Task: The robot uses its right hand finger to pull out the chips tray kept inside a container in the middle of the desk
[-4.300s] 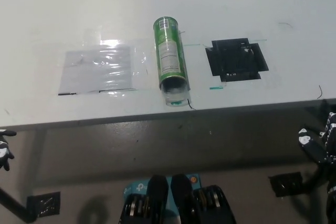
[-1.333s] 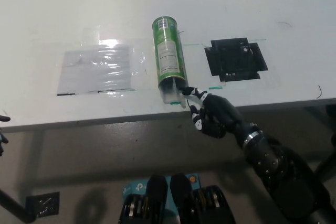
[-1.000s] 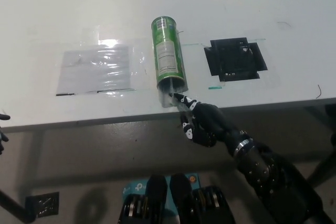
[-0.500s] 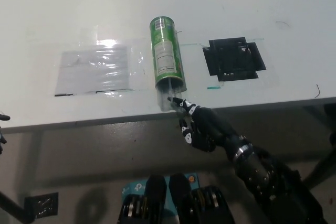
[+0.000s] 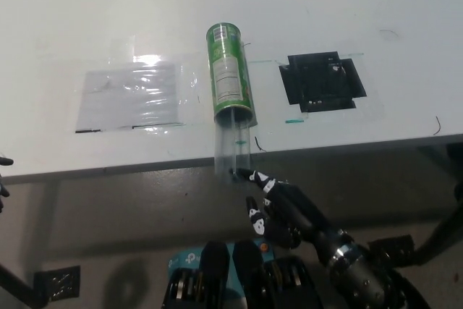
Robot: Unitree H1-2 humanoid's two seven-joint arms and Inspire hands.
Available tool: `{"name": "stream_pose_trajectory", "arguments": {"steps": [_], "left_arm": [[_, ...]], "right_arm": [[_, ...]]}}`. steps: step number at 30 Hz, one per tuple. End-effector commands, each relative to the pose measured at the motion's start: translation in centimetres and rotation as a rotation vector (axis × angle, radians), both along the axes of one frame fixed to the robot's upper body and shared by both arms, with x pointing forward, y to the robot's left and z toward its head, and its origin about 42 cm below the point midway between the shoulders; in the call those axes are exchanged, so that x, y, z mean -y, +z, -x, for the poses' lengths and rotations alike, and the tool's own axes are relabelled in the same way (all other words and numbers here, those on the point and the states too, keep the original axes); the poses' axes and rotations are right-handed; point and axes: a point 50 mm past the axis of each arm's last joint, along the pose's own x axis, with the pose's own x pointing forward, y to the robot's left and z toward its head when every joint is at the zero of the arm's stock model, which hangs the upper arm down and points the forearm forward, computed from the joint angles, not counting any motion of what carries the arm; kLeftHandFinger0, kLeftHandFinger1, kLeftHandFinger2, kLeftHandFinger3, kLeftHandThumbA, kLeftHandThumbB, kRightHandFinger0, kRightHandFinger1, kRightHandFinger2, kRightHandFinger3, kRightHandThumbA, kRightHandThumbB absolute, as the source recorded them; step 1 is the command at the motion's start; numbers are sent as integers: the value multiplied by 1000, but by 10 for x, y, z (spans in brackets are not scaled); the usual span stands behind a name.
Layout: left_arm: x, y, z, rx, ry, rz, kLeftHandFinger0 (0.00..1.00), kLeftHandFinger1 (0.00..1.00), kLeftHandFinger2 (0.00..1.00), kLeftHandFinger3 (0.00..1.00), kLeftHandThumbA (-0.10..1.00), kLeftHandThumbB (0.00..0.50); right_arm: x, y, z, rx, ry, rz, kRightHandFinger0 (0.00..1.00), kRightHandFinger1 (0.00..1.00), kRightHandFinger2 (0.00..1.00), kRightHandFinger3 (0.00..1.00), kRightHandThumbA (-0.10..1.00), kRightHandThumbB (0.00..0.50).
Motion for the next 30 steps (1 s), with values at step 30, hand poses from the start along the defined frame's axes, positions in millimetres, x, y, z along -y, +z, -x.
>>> {"name": "stream_pose_trajectory", "arguments": {"steps": [30], "left_arm": [[-7,4,8,20,5,-27,242,210,253,482,195,0]], "right_arm": [[11,54,3,85,-46,-36,161,190,1000,1000,-100,247]]}}
